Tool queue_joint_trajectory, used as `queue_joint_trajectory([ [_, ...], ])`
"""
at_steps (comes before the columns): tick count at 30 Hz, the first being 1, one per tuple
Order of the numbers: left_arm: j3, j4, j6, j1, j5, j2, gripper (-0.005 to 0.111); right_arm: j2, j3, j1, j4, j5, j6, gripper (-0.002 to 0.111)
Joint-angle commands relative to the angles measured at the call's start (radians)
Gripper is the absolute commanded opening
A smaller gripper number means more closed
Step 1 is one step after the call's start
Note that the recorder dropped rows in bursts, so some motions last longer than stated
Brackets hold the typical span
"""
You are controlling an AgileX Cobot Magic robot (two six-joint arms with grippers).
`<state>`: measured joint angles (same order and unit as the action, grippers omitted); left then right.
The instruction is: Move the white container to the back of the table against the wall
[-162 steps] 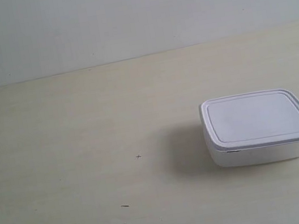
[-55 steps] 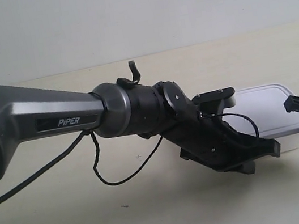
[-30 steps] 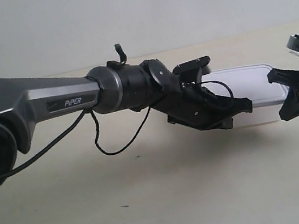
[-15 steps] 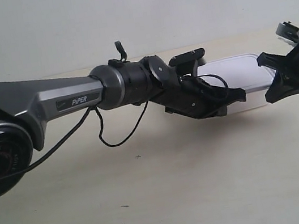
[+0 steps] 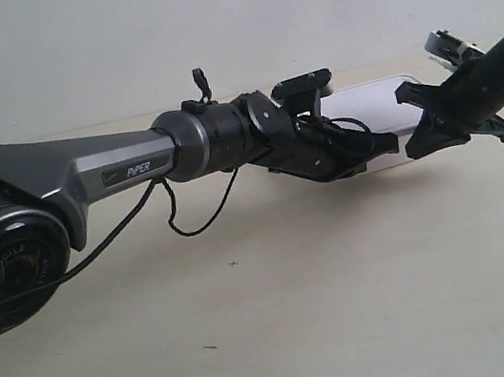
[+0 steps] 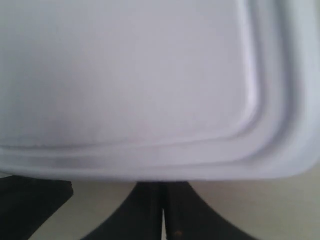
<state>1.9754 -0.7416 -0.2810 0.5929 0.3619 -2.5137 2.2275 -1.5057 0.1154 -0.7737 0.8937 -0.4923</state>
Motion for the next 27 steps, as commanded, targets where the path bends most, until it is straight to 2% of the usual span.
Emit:
queue_joint_trajectory([
  [1, 0.019, 0.016, 0.005, -0.019, -0.033, -0.001, 0.0, 0.036, -0.069, -0.047, -0.013, -0.01, -0.001, 0.0],
  [11, 0.125, 0.016, 0.026, -0.084, -0.057, -0.044, 0.0, 0.1, -0.208, -0.081, -0.006, -0.034, 0.067, 0.0],
  [27, 0.134, 0.018, 0.024, -0.093, -0.066, -0.06, 0.0, 0.212, -0.427, -0.122, 0.033, -0.058, 0.163, 0.0],
])
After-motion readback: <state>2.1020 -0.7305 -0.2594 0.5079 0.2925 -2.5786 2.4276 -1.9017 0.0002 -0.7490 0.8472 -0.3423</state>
